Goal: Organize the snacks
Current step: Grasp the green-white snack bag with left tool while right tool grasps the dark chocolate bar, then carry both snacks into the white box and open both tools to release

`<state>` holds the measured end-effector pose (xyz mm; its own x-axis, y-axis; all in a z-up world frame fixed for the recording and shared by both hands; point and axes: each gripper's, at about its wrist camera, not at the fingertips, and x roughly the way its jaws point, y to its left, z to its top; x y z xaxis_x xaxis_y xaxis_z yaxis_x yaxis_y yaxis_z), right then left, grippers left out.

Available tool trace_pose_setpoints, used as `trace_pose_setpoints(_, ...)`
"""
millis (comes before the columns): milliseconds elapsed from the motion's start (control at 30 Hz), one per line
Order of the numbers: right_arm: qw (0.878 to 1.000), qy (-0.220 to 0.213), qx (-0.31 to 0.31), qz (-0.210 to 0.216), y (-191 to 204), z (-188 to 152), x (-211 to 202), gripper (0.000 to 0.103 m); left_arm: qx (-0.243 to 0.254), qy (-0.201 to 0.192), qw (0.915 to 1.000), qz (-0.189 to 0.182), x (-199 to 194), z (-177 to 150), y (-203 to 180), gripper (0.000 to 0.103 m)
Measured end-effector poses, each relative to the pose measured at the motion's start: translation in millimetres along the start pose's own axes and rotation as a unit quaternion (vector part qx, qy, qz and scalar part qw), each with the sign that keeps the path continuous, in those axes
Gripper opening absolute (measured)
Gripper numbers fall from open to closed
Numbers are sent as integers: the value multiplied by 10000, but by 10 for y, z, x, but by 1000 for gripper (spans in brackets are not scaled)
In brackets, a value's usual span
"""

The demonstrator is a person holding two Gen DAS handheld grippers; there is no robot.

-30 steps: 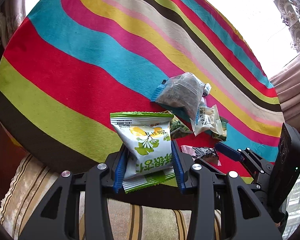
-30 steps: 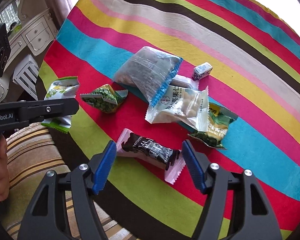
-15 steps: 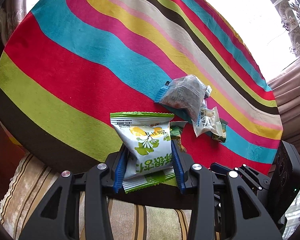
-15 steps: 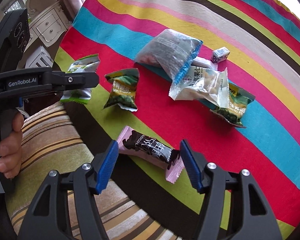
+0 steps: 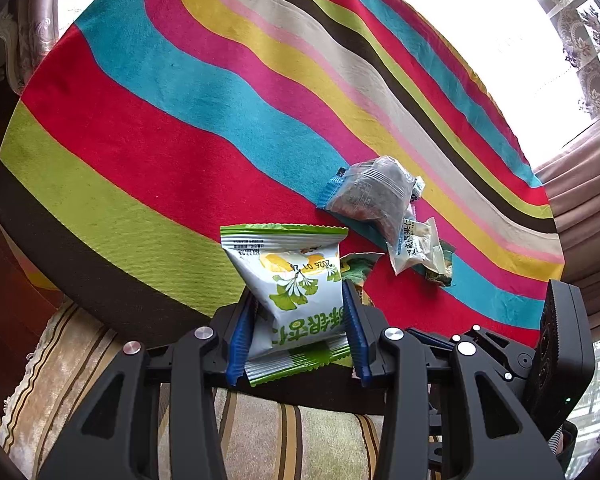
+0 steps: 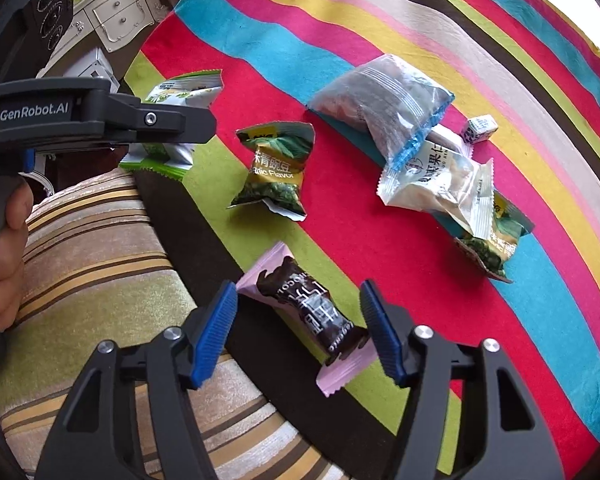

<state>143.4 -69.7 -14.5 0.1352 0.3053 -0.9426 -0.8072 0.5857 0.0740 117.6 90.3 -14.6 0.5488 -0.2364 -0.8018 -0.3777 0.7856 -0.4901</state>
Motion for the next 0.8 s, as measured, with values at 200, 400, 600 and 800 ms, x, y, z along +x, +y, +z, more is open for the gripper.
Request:
trace_pose_setpoints(200,9994,-138,310,15,-56,-96,-51,33,-6,-3,10000,10,-5,-10,2,39)
trace_pose_setpoints(400,9965,-361,754,94,-181,-264,-96,19,106,16,9999,0,-7,-55,-96,39)
trace_pose_setpoints(600,9885,-787,1287,99,-344,-410,-299,17,316,77,9995,-1,4,-128,-278,39)
trace_pose_setpoints(800,9761,-1185,1817,105,-531,-665,-578,17,633,151,9979,-14,32,-239,-583,39)
